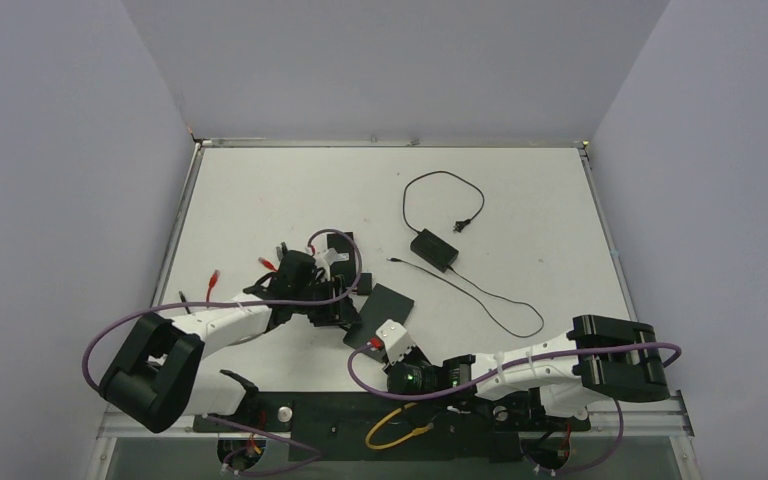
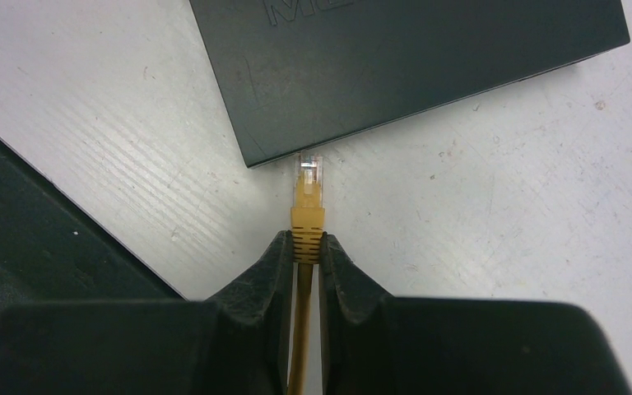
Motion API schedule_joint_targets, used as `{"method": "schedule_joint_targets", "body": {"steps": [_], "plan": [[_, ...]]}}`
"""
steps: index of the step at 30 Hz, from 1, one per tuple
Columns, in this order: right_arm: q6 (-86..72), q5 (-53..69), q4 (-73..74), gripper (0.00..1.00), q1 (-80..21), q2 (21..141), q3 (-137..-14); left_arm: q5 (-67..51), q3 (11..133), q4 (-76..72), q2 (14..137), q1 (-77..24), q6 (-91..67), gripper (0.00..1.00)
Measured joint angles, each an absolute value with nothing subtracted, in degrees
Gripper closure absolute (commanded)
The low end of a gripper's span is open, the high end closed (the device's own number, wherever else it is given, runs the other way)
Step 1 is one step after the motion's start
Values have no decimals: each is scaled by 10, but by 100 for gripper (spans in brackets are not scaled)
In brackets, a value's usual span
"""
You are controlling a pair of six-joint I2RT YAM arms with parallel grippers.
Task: Insert the plug into the switch port
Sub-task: Insert the connector into the switch port.
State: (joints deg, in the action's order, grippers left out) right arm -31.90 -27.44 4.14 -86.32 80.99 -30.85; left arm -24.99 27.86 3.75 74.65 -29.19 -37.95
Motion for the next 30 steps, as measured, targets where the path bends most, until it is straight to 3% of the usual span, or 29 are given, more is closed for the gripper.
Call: {"method": "schedule_joint_targets", "body": {"steps": [30], "plan": [[-291, -294, 39, 100, -863, 810, -309, -224, 309, 43, 780, -345, -346, 60]]}}
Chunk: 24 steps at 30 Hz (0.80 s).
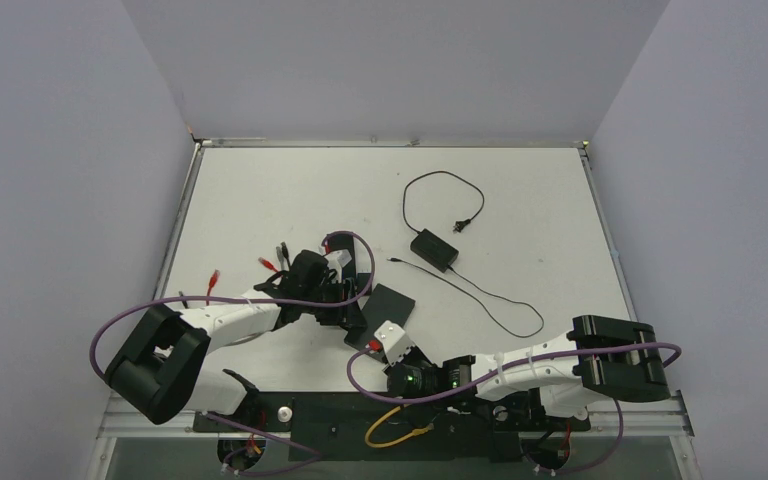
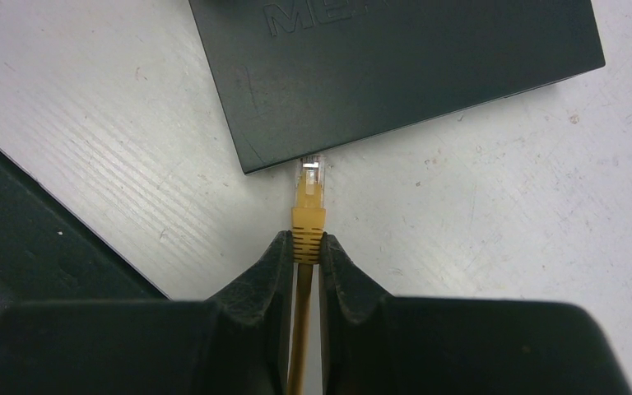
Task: Insert the plug into the switch port
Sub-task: Insert the connector into the switch port.
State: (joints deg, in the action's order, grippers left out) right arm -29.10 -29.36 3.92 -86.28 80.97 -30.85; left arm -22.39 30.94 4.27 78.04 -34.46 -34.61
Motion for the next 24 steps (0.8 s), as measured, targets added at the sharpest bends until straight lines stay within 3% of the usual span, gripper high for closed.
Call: {"method": "schedule_joint_targets", "body": {"steps": [24], "plan": [[-272, -254, 7, 100, -842, 814, -301, -199, 310, 44, 779, -354, -338, 60]]}}
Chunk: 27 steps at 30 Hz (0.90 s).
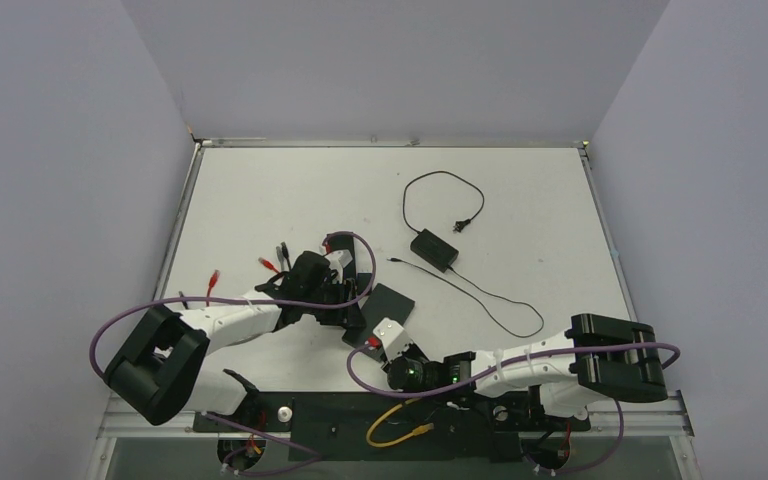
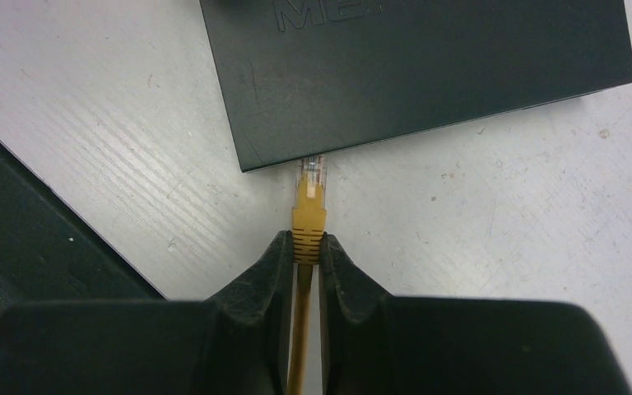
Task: Insert the plug into the switch port
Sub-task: Insert the connector into the switch port.
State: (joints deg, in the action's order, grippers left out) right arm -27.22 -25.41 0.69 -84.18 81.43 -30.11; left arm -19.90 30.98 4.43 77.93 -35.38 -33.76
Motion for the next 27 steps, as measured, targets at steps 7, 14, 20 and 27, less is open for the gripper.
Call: {"method": "schedule_joint_targets", "body": {"steps": [7, 14, 20, 27], "plan": [[-273, -237, -1, 100, -833, 814, -301, -188, 310, 48, 775, -356, -337, 61], [-278, -229, -4, 100, -830, 814, -301, -185, 310, 50, 774, -356, -337, 61], [-283, -228, -4, 100, -829, 814, -301, -184, 310, 50, 774, -356, -337, 61], [-285, -228, -3, 100, -829, 814, -301, -182, 310, 50, 774, -357, -337, 61]]}}
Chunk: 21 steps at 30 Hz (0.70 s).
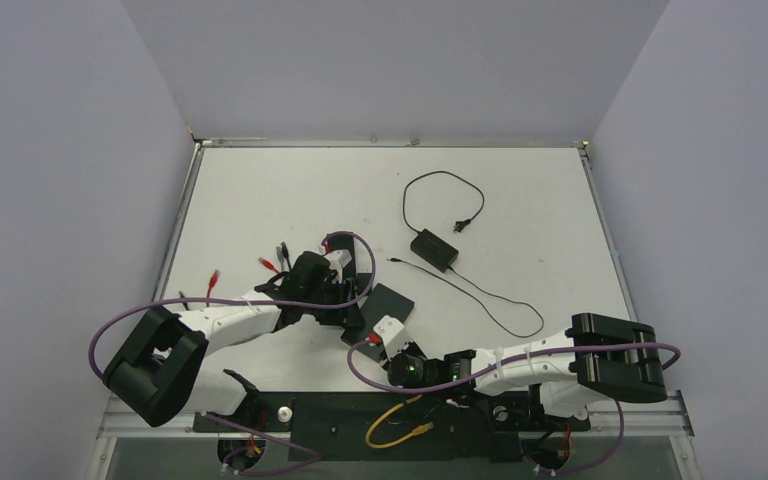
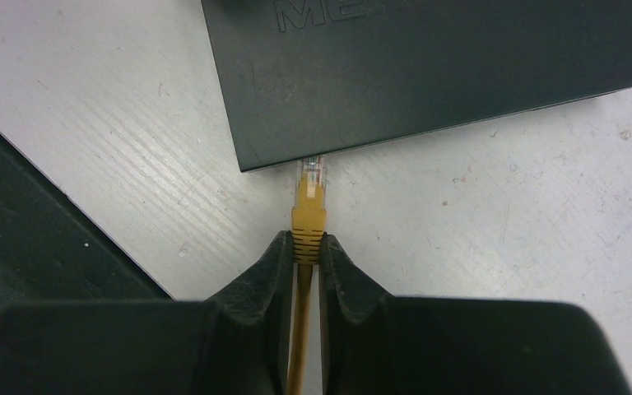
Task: Insert the plug into the switch port
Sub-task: Insert the connector into the switch port.
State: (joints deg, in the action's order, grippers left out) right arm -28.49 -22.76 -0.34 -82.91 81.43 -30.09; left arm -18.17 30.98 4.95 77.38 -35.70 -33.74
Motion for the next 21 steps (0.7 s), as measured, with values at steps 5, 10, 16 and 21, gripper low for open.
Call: {"method": "schedule_joint_targets", "body": {"steps": [5, 10, 16, 21], "plan": [[-277, -225, -3, 100, -829, 813, -301, -182, 310, 50, 774, -357, -337, 61], [-258, -216, -3, 100, -824, 812, -301, -181, 310, 50, 774, -359, -336, 61], [-229, -199, -4, 100, -815, 810, -301, -178, 310, 50, 773, -360, -336, 61], [-204, -185, -6, 100, -807, 809, -302, -169, 310, 54, 768, -364, -335, 61]]}}
